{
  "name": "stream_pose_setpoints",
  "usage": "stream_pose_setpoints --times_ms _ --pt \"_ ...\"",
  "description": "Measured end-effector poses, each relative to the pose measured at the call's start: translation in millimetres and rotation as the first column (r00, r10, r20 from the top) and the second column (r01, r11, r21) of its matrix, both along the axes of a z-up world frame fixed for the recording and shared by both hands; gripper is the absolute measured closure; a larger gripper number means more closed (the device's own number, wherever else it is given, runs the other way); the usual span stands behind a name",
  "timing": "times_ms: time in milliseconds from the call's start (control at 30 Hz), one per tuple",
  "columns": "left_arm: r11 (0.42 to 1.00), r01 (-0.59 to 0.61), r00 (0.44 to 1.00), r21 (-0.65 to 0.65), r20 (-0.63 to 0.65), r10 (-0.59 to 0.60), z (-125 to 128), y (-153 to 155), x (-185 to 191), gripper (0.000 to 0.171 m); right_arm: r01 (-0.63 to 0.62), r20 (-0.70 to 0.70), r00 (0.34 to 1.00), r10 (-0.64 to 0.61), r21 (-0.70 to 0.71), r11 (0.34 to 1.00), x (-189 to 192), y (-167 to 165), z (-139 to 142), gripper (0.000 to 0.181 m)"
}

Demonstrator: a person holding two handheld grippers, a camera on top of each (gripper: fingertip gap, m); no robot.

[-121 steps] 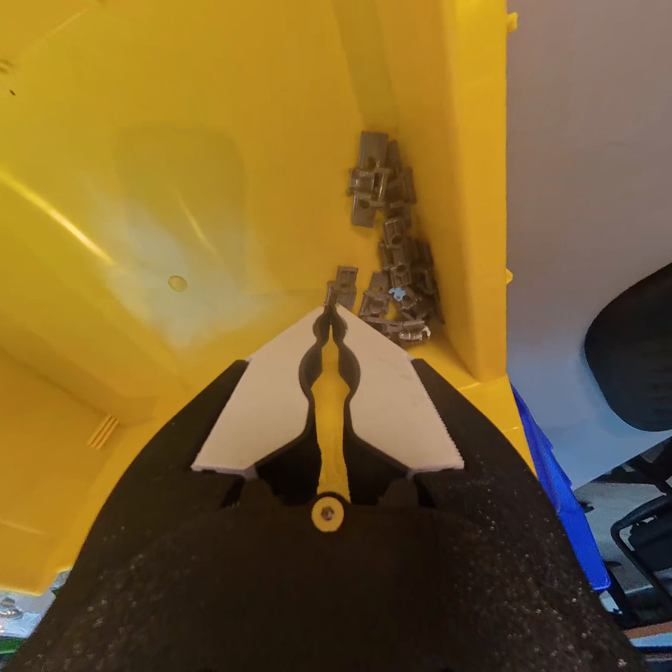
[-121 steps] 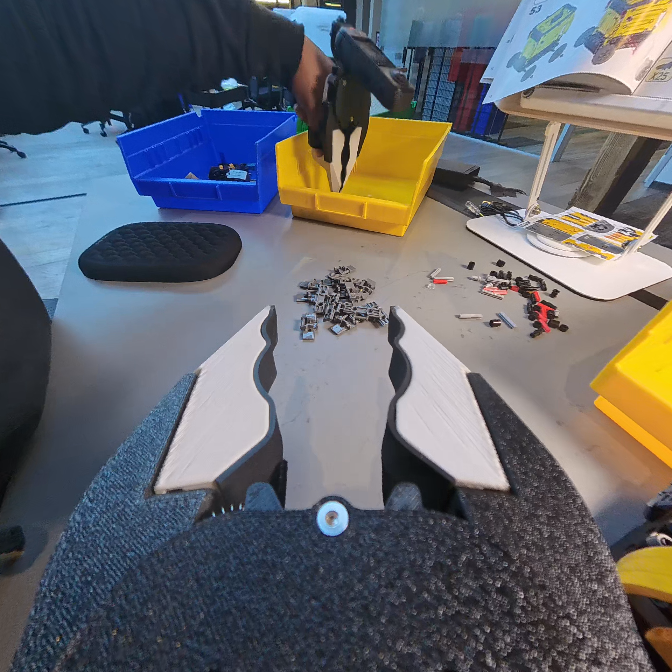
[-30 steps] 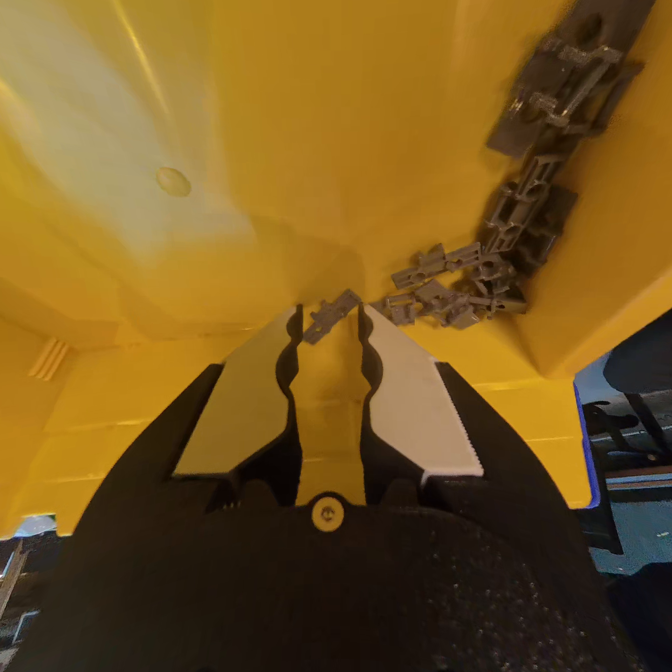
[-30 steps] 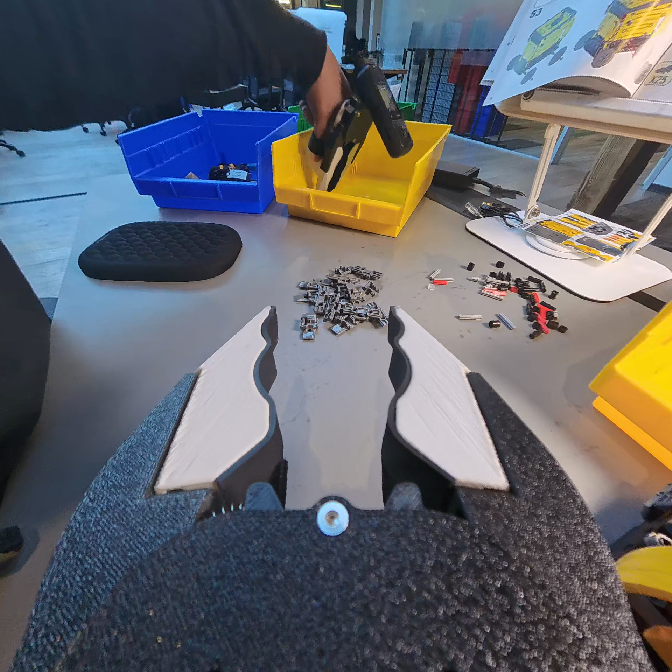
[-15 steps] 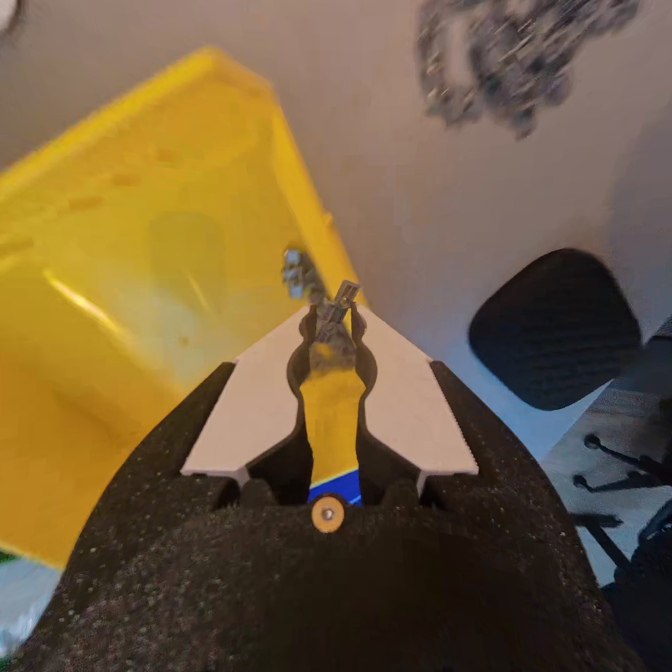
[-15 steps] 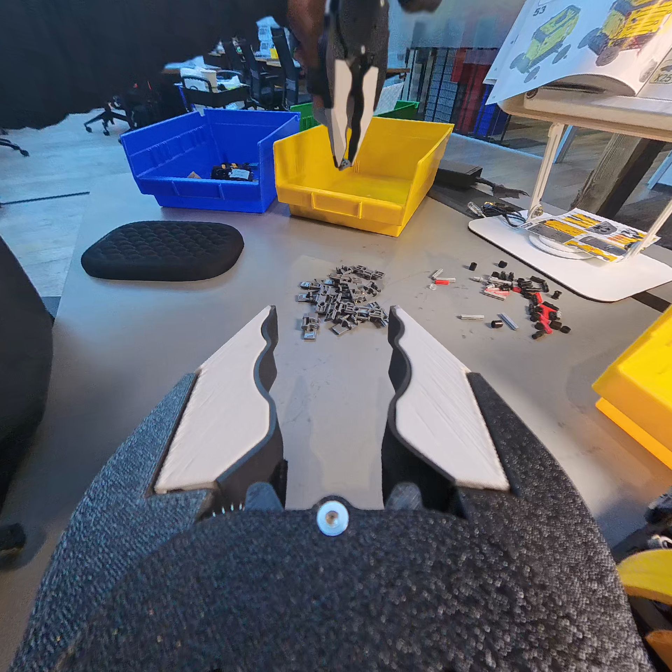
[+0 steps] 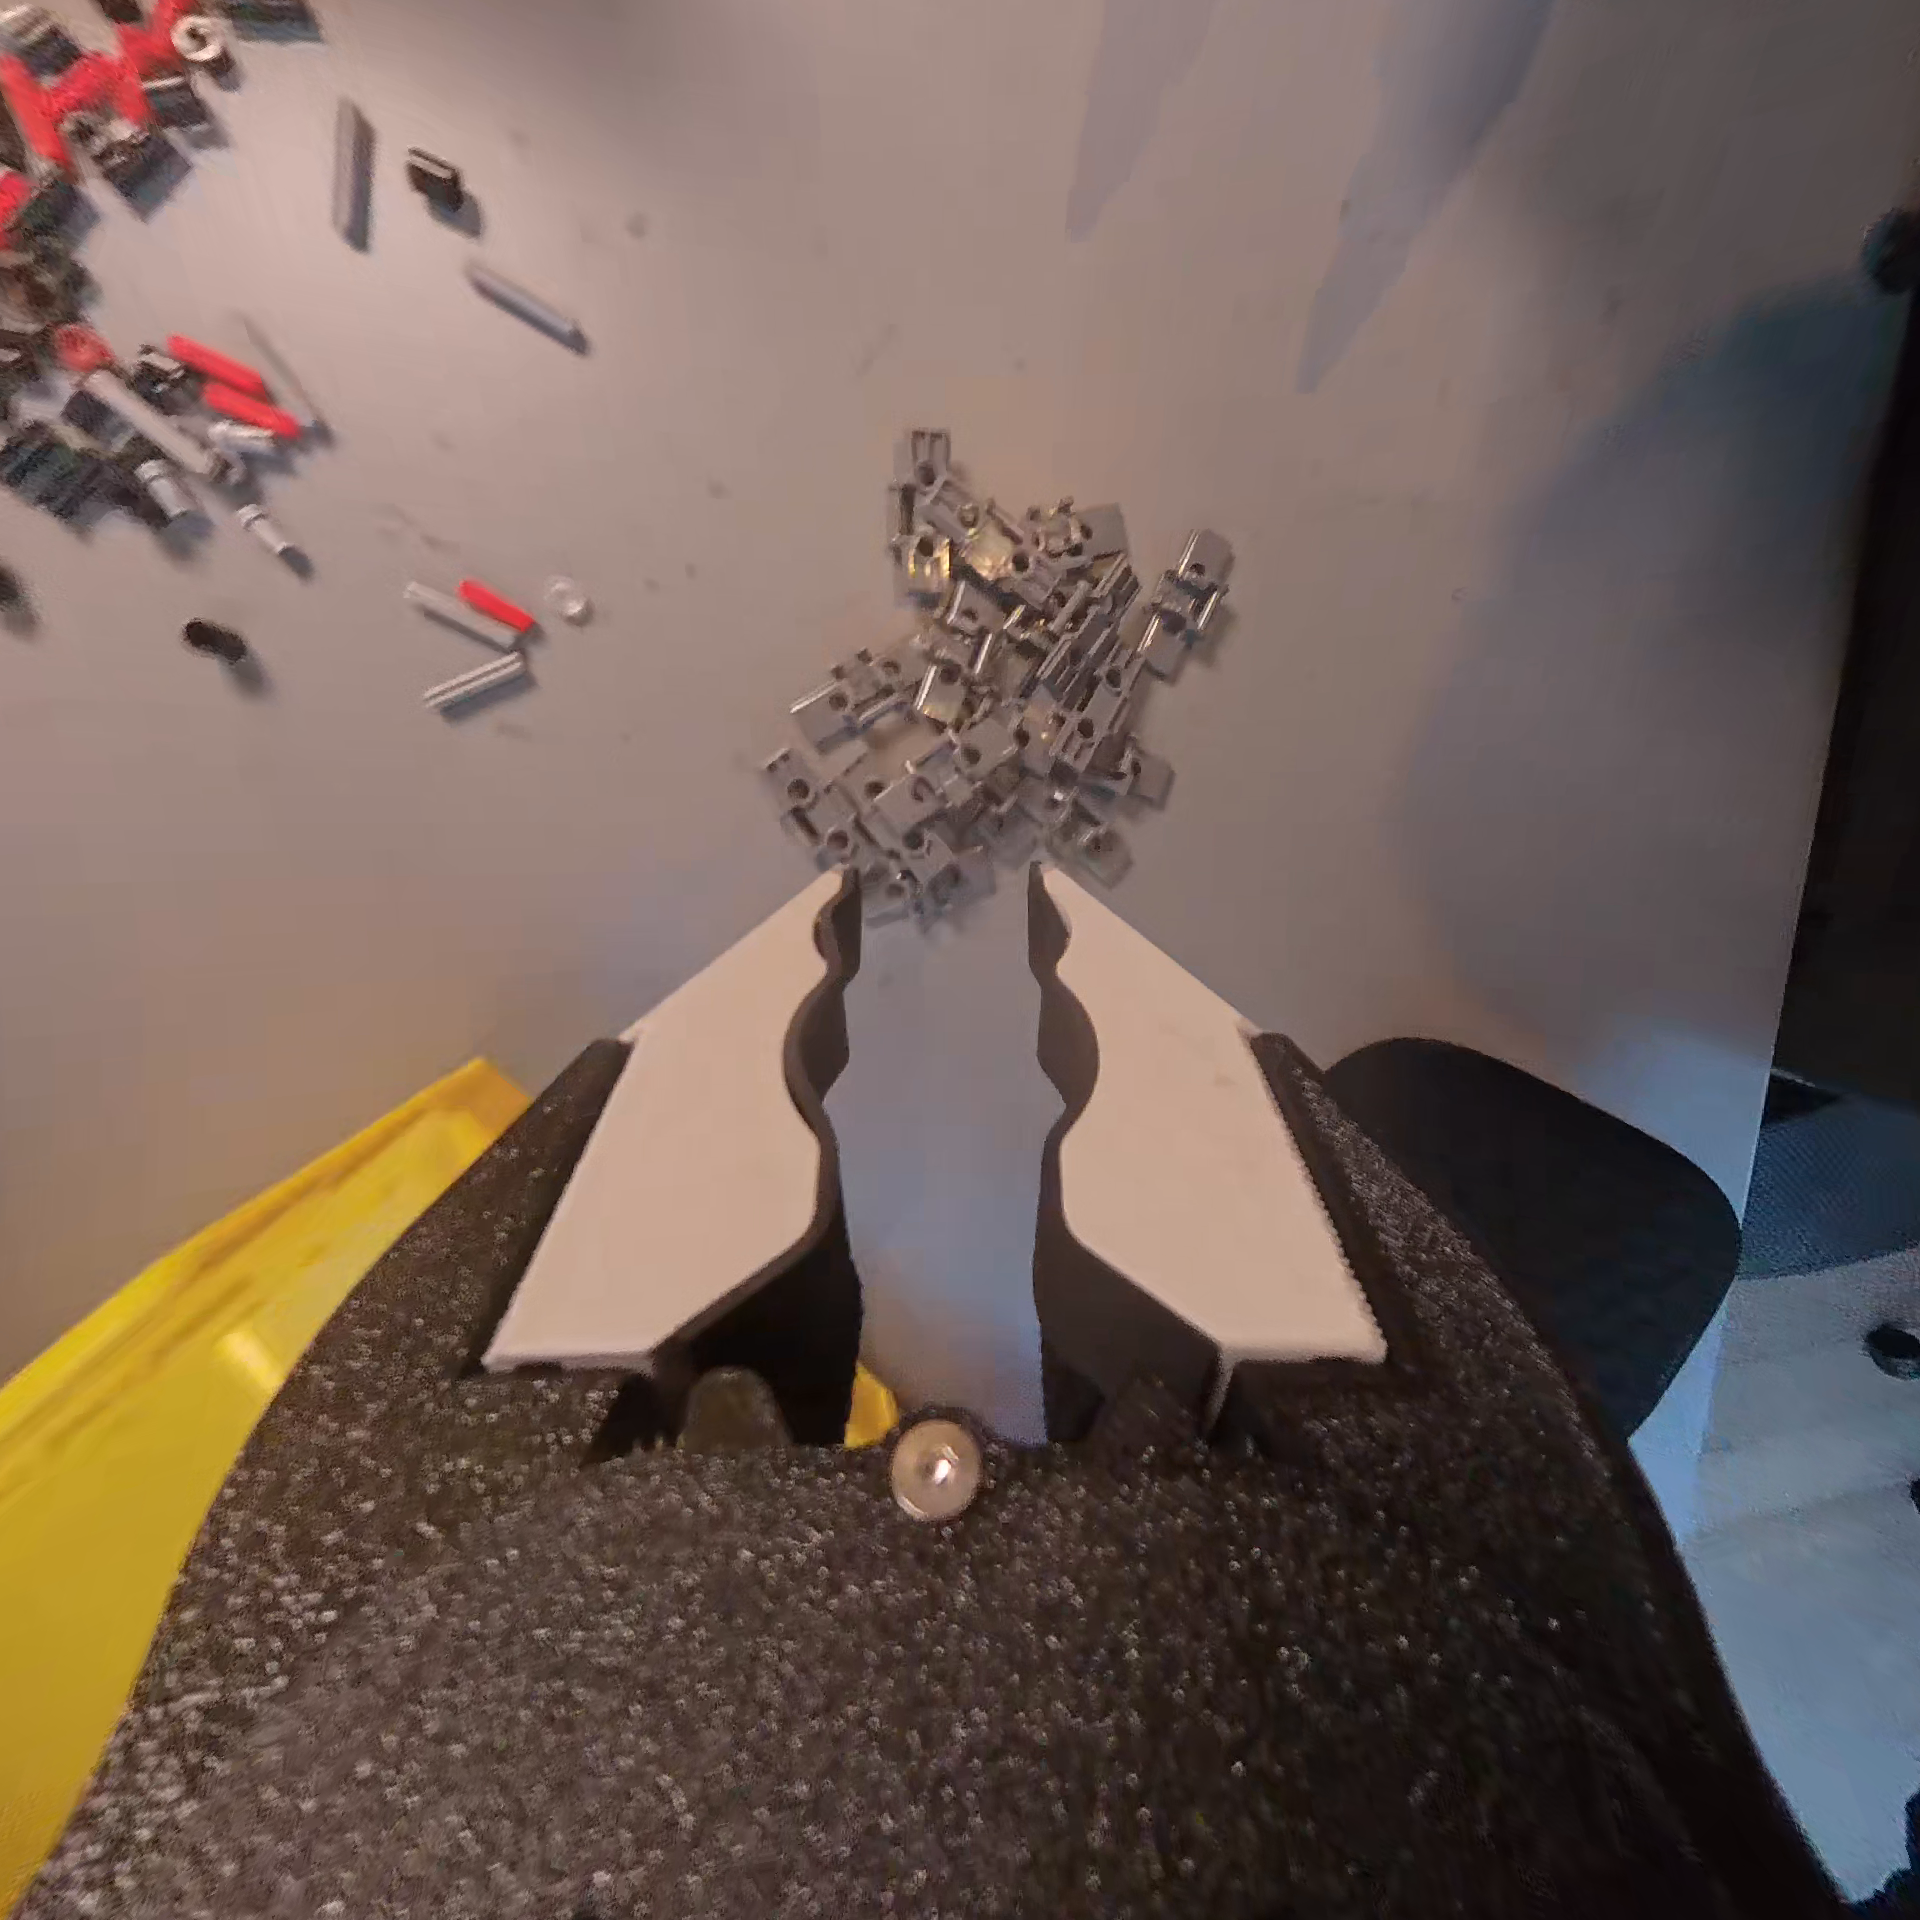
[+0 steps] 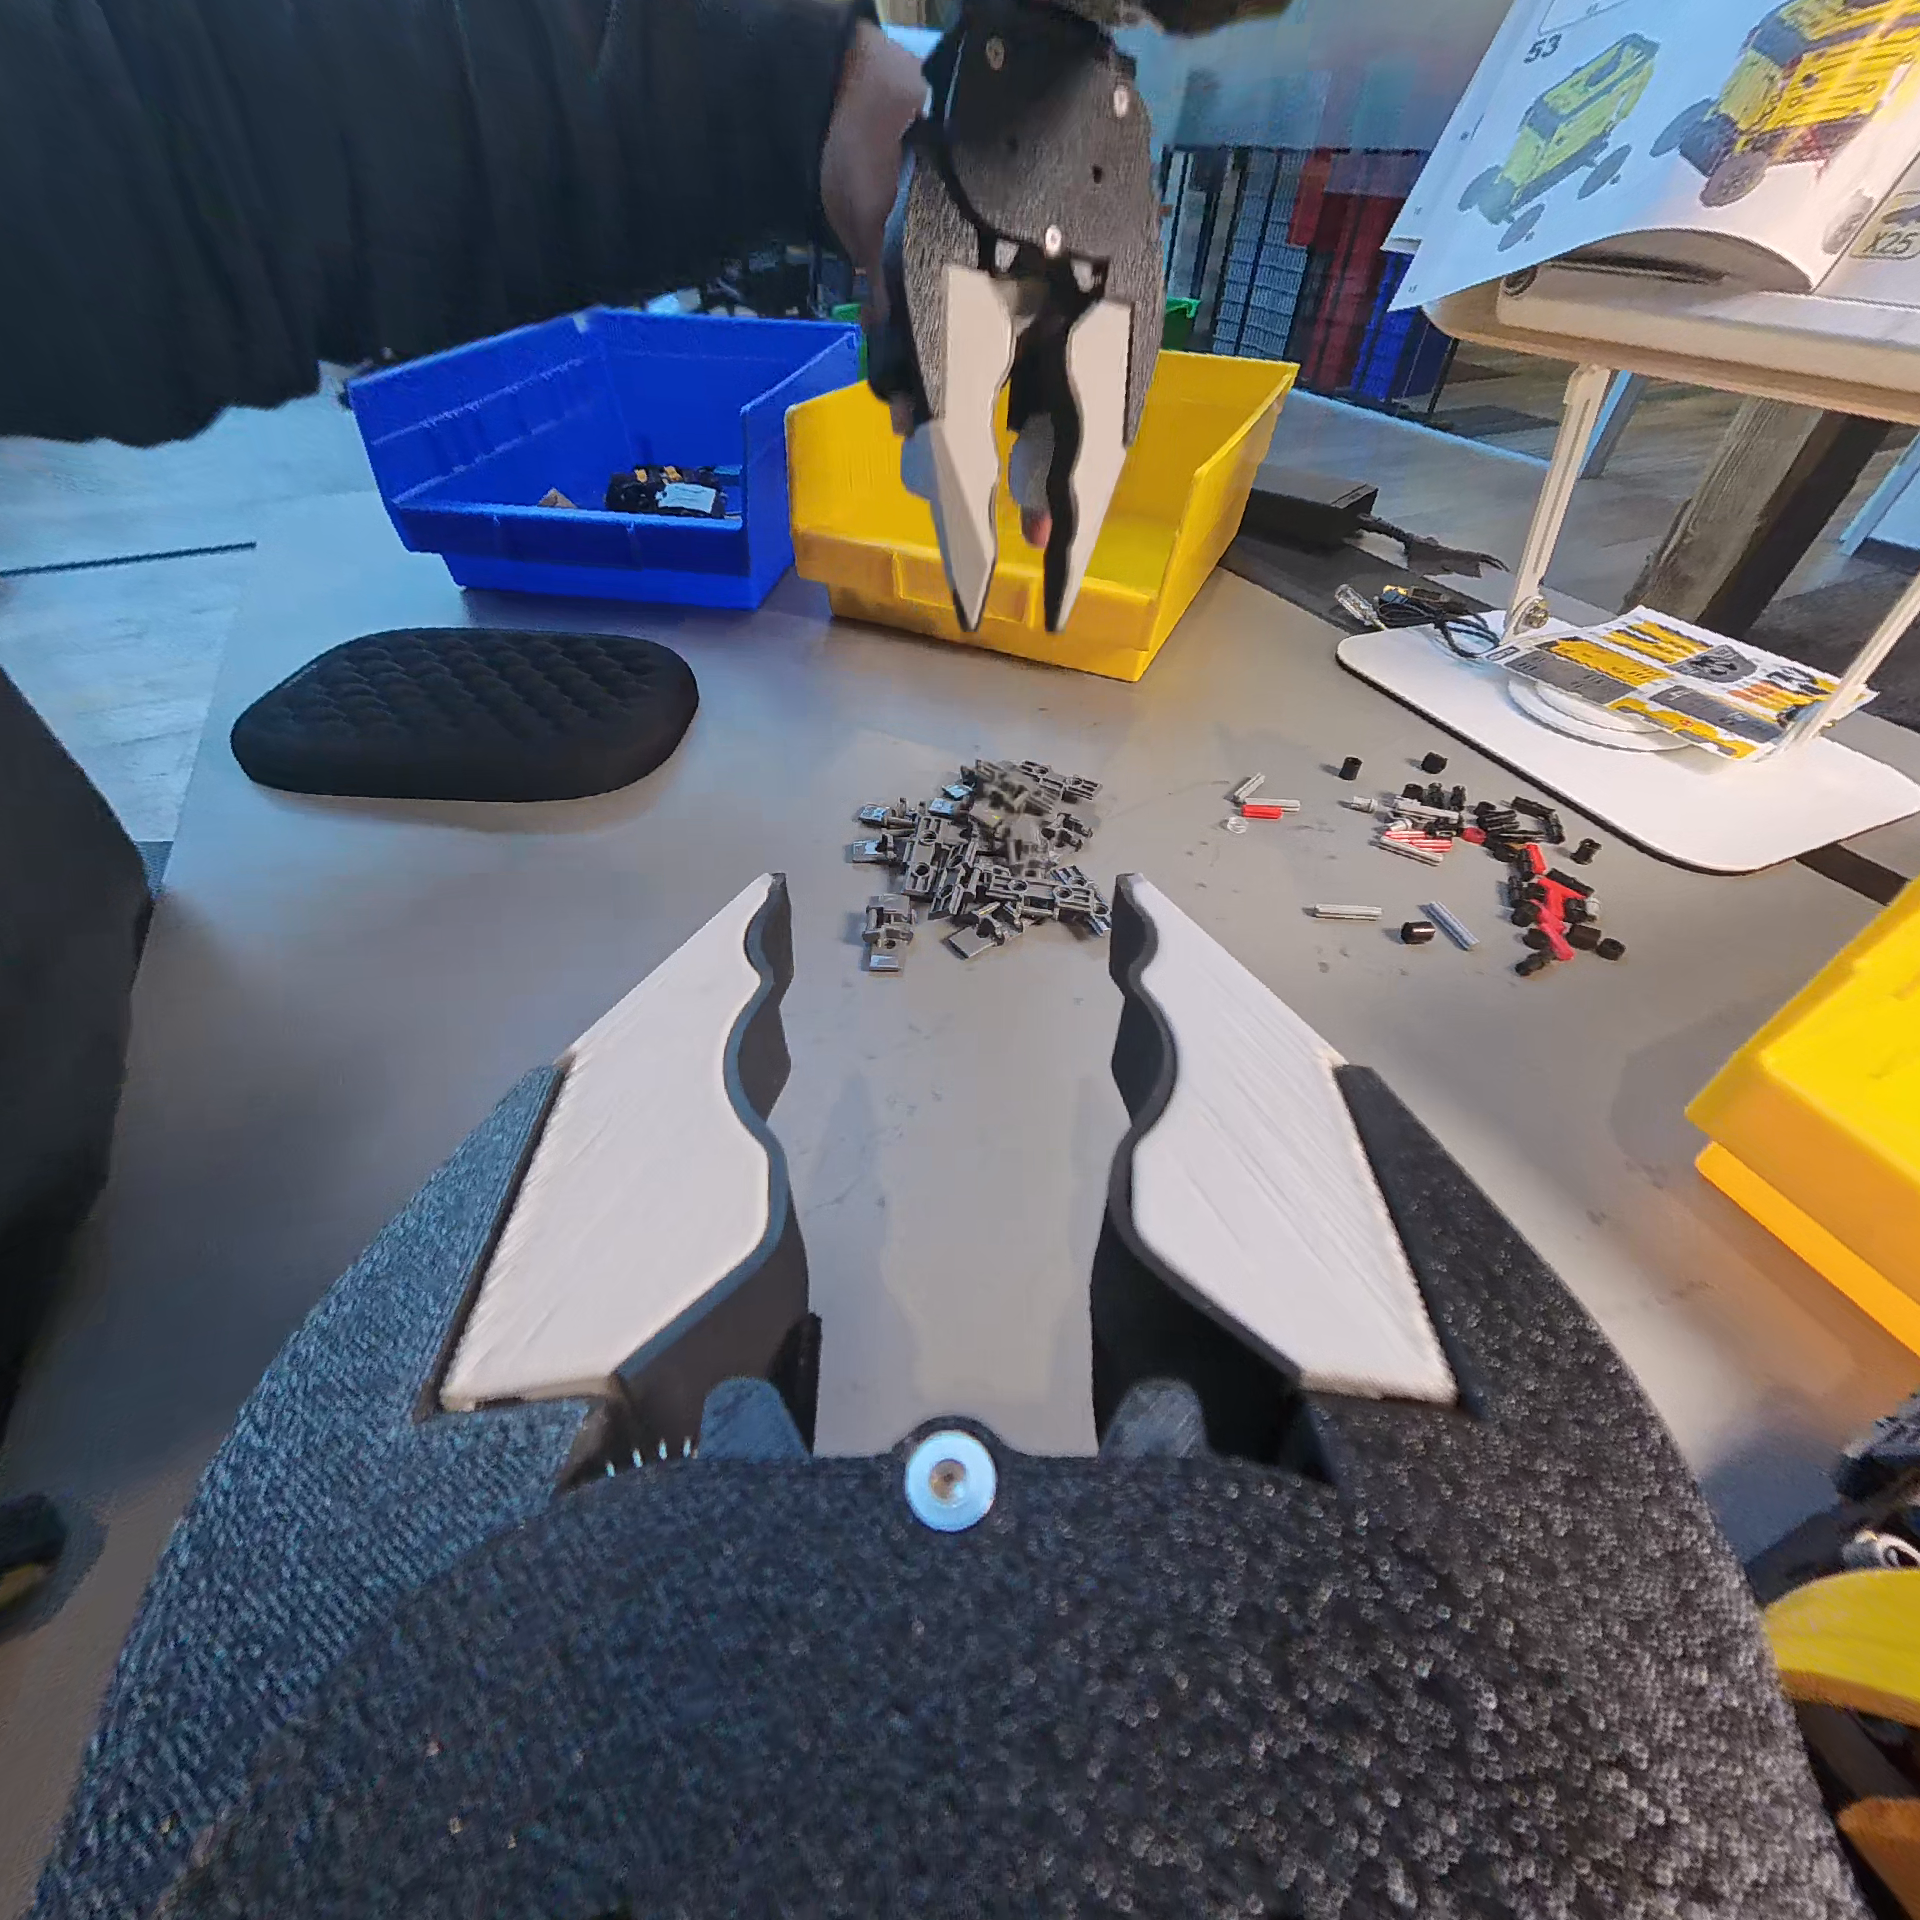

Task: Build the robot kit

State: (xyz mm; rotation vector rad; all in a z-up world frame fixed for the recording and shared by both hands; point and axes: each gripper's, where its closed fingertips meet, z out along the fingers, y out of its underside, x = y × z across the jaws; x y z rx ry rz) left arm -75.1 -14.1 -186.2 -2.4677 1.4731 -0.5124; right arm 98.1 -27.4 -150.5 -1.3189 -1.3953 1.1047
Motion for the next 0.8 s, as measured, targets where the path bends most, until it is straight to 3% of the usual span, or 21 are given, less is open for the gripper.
stream_pose_setpoints --times_ms 167,267,333,633,800 --pt "0.986 -0.167 0.96 0.027 -0.223 0.168 16.4 4.1 -96.6 0.141 -0.015 0.015 1.0 0.014 0.025 1.0 -0.9 -4.2 -1.9 0.119" --pt "0.958 -0.284 0.887 -0.036 -0.39 0.248 -3.1 -9.6 -163.2 0.14 -0.02 0.019 1.0 0.019 0.029 0.999 -1.2 -5.3 -2.6 0.119" --pt "0.932 -0.347 0.857 -0.103 -0.437 0.271 -20.4 -22.4 -188.5 0.138 -0.019 0.017 1.0 0.019 0.029 0.999 -1.0 -5.2 -2.3 0.119" --pt "0.896 -0.39 0.833 -0.214 -0.496 0.245 -59.2 -46.5 -209.3 0.137 -0.012 0.014 1.0 0.012 0.009 1.0 -0.9 -2.5 -2.4 0.119" --pt "0.913 -0.365 0.827 -0.182 -0.513 0.229 -62.1 -43.7 -210.9 0.152 -0.009 0.016 1.0 0.009 0.009 1.0 -1.0 -2.1 -2.7 0.119"
